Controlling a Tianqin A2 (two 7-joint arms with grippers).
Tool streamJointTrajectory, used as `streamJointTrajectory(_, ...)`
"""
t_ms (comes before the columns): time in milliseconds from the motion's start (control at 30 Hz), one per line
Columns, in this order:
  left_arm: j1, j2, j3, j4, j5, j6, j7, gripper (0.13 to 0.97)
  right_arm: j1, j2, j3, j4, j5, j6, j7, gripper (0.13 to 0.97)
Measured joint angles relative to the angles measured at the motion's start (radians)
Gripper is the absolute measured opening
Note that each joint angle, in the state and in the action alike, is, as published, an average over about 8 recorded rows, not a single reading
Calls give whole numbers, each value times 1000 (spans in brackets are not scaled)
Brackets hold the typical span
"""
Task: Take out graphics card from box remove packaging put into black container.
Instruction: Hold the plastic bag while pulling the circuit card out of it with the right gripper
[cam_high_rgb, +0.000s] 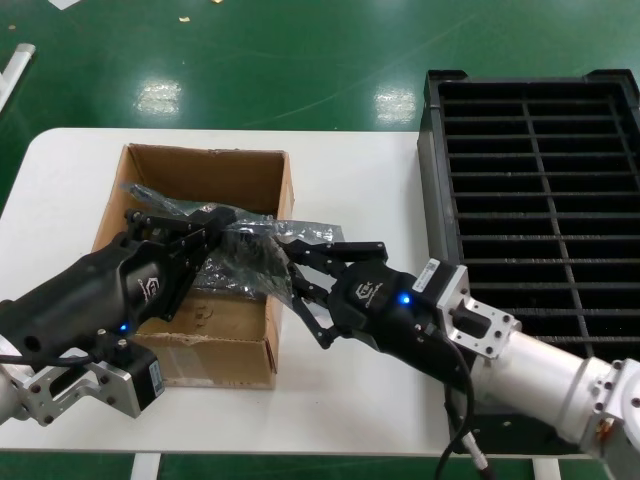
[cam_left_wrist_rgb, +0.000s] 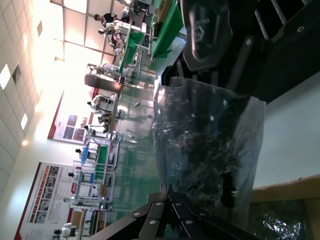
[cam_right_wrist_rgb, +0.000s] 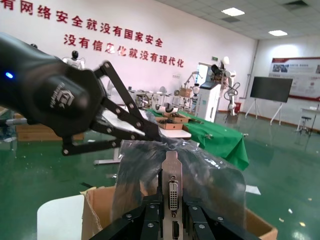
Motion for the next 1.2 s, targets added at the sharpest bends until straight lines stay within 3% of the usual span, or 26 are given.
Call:
streamJointTrajectory(367, 0, 0, 0, 0, 0, 0, 0, 138, -44, 110, -14, 174, -77, 10, 106, 192)
streamJointTrajectory(633, 0, 0, 0, 0, 0, 0, 0, 138, -111, 218, 29, 320, -115, 32, 190, 192)
streamJointTrajectory(933, 0, 0, 0, 0, 0, 0, 0, 138, -230, 362, 114, 502, -98, 43, 278, 192)
streamJointTrajectory(1200, 0, 0, 0, 0, 0, 0, 0, 138, -405, 502, 278, 625, 6, 61, 332, 192)
